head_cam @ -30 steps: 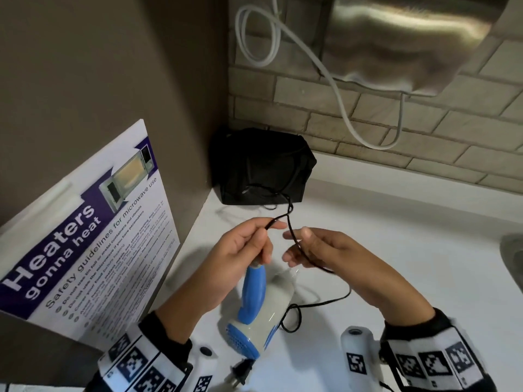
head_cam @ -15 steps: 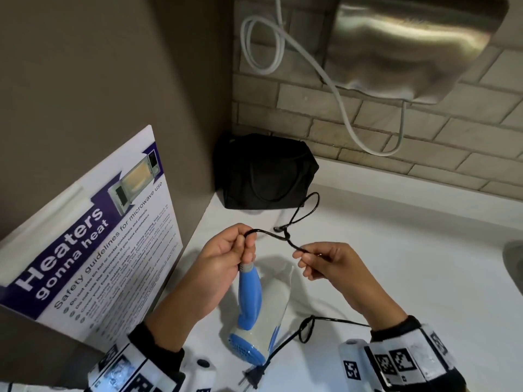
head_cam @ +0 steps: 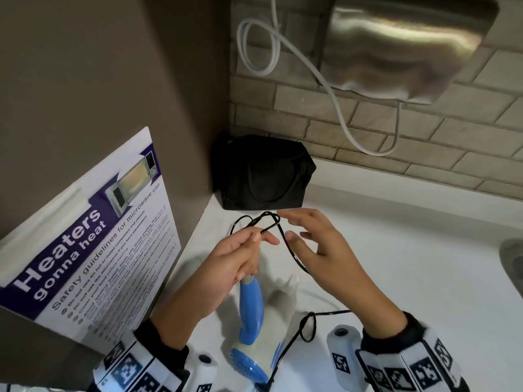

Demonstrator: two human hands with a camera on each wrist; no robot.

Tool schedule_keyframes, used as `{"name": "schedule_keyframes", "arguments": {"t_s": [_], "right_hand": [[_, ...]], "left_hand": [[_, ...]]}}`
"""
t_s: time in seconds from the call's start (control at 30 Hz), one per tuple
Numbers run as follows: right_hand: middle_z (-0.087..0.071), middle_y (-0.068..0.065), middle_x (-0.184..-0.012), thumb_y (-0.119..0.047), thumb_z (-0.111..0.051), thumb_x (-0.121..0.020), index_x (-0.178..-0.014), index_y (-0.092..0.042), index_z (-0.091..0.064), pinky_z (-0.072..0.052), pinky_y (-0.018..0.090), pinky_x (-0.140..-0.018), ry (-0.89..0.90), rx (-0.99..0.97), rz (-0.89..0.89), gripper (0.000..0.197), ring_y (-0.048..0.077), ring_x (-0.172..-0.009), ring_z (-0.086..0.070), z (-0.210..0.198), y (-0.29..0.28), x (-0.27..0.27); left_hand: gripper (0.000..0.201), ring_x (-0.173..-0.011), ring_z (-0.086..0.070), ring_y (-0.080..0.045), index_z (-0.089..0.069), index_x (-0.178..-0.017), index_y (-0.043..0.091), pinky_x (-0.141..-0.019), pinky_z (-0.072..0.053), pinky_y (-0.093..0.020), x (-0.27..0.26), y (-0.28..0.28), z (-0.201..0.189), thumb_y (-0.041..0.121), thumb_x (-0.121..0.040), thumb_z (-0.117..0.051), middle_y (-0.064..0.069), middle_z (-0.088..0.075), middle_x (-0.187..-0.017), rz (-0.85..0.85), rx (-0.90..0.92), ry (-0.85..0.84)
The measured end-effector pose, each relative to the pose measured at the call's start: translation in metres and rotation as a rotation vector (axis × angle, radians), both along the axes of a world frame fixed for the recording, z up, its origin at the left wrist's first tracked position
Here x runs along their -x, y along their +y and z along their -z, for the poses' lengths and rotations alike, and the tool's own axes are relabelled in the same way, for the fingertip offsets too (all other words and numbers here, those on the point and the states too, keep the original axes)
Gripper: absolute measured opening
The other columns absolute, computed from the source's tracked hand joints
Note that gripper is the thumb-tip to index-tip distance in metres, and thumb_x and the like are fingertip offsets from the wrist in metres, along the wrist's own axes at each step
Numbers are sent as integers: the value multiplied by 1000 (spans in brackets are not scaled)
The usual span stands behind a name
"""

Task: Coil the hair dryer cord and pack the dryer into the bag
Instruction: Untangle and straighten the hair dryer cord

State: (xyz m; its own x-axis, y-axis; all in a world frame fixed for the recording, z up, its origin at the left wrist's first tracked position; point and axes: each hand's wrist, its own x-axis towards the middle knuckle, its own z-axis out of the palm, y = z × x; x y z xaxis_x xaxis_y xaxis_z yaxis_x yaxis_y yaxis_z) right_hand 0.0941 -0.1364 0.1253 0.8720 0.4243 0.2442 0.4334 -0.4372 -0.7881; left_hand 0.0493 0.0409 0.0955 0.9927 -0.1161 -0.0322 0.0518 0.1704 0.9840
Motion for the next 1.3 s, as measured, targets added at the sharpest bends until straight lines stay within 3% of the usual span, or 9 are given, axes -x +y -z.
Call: {"name": "schedule_keyframes", "arguments": {"t_s": [0.13,0.27,0.5,0.67,0.77,0.87,1.03,1.1,1.3], "right_hand": [[-47,0,-118,-32,-54,-93,-136,-25,-37,-47,16,-84,255,9,122,47,4,-102,-55,10,14,3],[-57,-6,-75,-37,-51,-91,-114,-12,-62,-43,19,-61,573,-331,16,36,8,-58,-46,9,11,0],[-51,-5,-65,-39,-52,-92,-91,-22,-72,-34,27,-69,432,-422,-88,26,16,-68,-39,14,2,1],[-58,-5,-65,-35,-57,-89,-82,-22,-73,-41,15,-70,386,-356,-116,22,8,-70,-52,14,-9,5],[-64,-4,-68,-29,-61,-89,-84,-27,-76,-44,23,-72,397,-161,-71,17,12,-73,-57,21,-14,2],[-66,-7,-66,-29,-64,-88,-81,-28,-77,-43,22,-66,402,-86,64,15,11,-67,-56,37,-12,-6],[-66,-4,-66,-23,-62,-90,-79,-22,-76,-32,9,-43,401,-123,353,18,6,-51,-46,67,-23,-31],[-62,-5,-61,-24,-63,-89,-82,-18,-77,-32,7,-43,426,-150,418,16,4,-54,-50,76,-32,-38],[-64,-3,-63,-19,-58,-91,-82,-19,-75,-37,21,-55,470,-100,542,20,13,-68,-55,98,-53,-56]], "left_hand": [[33,-50,-27,-12,-63,-115,22,-67,-33,-30,5,0,0,27,-95,-37,3,-32,-45,102,-8,-40],[29,-56,-34,-11,-66,-101,25,-59,-30,-23,6,7,0,27,-93,-39,5,-49,-59,110,-53,-80],[28,-51,-26,-9,-71,-92,17,-55,-29,-18,6,2,-5,32,-90,-47,2,-27,-54,20,-64,-44],[28,-54,-30,-9,-69,-86,21,-60,-30,-22,5,1,-6,33,-90,-45,6,-35,-54,-51,-47,-63],[29,-55,-32,-9,-67,-78,23,-61,-28,-26,6,3,-5,31,-90,-42,6,-41,-55,-55,27,-73],[31,-55,-34,-8,-64,-71,22,-62,-27,-27,7,6,-3,30,-90,-41,6,-42,-53,6,103,-82],[30,-49,-37,-4,-59,-66,18,-56,-38,-14,8,22,4,44,-75,-71,9,-48,-53,70,350,-104],[27,-47,-36,-3,-58,-64,17,-53,-38,-14,9,28,6,37,-79,-69,9,-49,-52,21,394,-101],[55,-41,-32,-2,-51,-59,14,-46,-30,-16,3,32,14,-15,-91,-18,4,-42,-48,-217,424,11]]}}
